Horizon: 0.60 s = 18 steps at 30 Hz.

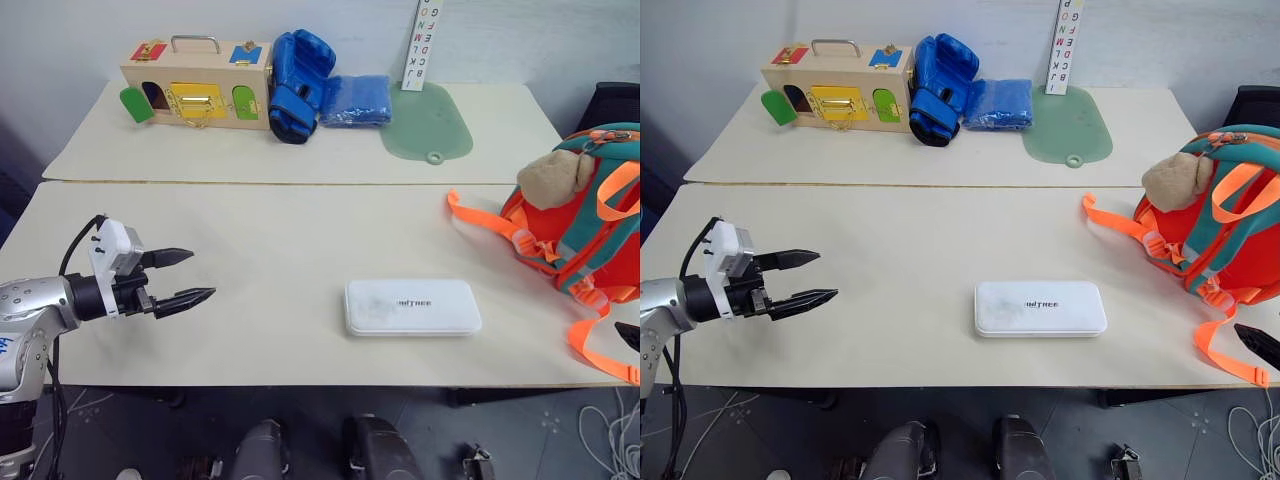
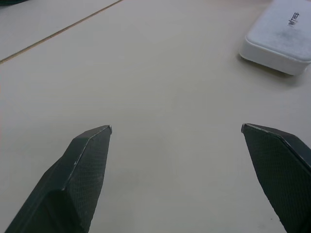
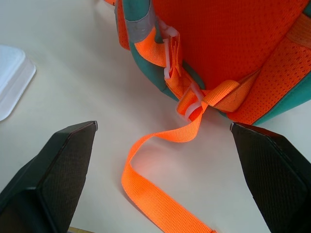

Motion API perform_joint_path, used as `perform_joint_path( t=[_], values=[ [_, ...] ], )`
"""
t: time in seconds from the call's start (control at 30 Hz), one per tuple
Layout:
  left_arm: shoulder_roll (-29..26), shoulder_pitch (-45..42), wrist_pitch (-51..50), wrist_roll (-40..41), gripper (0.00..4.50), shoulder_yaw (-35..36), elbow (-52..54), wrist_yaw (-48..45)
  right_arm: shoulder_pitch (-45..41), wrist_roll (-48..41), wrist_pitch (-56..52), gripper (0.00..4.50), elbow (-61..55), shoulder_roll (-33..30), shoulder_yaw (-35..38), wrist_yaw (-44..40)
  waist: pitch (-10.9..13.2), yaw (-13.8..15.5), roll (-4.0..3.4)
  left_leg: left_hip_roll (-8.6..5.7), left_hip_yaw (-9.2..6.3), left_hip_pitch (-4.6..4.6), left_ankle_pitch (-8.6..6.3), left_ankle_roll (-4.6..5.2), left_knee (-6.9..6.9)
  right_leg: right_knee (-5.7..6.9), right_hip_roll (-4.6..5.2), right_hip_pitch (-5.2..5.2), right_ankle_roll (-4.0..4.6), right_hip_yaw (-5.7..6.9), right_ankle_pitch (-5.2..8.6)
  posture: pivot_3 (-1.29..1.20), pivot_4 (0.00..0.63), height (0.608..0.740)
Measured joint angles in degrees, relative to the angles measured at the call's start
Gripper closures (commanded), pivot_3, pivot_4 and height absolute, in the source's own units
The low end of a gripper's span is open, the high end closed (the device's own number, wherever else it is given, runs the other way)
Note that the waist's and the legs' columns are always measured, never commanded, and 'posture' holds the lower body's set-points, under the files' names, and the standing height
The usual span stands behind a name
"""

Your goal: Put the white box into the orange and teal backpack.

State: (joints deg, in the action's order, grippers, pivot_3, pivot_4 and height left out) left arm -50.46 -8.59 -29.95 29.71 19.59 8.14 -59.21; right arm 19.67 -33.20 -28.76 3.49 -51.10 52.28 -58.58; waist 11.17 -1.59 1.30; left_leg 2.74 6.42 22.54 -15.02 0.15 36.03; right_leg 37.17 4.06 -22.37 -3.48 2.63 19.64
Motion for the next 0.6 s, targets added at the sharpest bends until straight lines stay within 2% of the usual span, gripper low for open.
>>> perform_joint_path(
  t=[0.57,0.6],
  values=[
    [-0.2,0.0,-1.4,-0.8,0.0,-1.7,0.1,0.2,-1.0,0.6,1.4,0.03,0.2,0.0,-0.9,0.1,0.0,0.0,0.0,0.0,0.07,-0.06,0.0,-0.01,0.0,0.04,0.0,0.0,0.0,-0.06,0.0,0.0,0.15,0.74],
    [-0.2,-0.6,-1.6,-0.6,0.19,-1.9,0.1,0.2,-1.3,0.5,1.5,0.2,0.2,0.0,-1.4,-0.2,0.0,0.0,0.0,0.0,0.07,-0.07,0.0,-0.01,0.0,0.04,0.0,0.01,0.0,-0.07,0.0,0.0,0.15,0.74]
  ],
)
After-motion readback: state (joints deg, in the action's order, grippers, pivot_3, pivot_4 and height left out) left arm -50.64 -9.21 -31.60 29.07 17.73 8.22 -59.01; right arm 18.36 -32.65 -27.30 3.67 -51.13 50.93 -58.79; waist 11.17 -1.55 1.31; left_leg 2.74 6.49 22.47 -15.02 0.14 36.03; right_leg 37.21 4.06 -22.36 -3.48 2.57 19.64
